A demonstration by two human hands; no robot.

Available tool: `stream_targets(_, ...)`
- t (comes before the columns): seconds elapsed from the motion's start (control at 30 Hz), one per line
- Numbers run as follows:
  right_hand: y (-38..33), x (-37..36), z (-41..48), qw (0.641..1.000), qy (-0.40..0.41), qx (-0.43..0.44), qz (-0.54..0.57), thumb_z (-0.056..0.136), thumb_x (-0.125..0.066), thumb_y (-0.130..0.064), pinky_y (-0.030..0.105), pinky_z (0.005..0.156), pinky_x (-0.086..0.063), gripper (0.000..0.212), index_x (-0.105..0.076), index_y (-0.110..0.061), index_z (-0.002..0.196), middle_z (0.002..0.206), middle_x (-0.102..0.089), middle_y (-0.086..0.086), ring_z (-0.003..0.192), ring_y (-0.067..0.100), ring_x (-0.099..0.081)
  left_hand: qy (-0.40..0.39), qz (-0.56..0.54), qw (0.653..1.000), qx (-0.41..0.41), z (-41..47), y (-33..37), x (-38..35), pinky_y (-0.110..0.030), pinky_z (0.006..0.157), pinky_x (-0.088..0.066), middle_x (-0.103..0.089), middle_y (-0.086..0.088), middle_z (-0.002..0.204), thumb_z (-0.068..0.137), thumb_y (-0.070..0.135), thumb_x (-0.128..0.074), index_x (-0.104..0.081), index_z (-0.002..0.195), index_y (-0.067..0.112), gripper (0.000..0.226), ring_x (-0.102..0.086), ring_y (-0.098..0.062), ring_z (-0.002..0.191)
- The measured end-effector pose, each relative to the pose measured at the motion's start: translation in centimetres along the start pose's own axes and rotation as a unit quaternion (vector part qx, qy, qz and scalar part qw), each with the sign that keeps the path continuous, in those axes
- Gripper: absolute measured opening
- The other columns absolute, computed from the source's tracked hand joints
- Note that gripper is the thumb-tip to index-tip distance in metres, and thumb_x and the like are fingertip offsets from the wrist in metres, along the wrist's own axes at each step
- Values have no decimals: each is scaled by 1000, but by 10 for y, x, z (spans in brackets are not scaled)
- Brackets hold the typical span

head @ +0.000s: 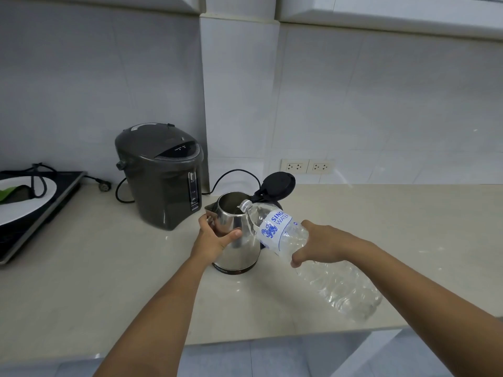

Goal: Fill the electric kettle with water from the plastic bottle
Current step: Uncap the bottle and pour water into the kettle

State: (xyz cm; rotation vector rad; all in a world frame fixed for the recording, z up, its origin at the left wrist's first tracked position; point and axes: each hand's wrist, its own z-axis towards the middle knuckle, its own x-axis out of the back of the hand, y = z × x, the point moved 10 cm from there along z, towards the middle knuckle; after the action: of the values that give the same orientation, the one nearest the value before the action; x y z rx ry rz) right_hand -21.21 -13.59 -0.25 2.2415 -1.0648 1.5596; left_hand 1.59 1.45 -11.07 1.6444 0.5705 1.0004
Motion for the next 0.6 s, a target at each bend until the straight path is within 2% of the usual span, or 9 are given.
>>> stream_targets(0.2, 2, -3, 2, 1000, -7, 3, 12, 64, -76, -55, 38, 87, -52, 90, -33, -29, 139, 86, -59, -8, 94, 19, -61, -1, -1, 1000, 2, 0, 0, 0, -40, 106, -42, -42, -7, 148, 70, 47, -83, -16, 145, 21, 104, -46, -27, 133)
stream_targets(0.47, 1, 3, 2, 1000, -9, 2, -14, 66, -76, -54, 37, 87, -52, 85, -34, -27, 136, 89, -60, -8, 97, 21, -60, -4, -11, 1000, 6, 1, -1, -1, -40, 106, -41, -43, -8, 147, 69, 47, -84, -15, 145, 22, 105, -46, -27, 133)
stream_targets(0.6, 0, 4, 2, 1000, -8, 1, -20, 67, -76, -55, 35, 83, -51, 85, -35, -27, 136, 90, -56, -9, 96, 21, -59, 0, -15, 1000, 4, 1, -1, 0, -37, 104, -41, -43, -8, 146, 70, 44, -84, -17, 144, 21, 103, -47, -25, 130)
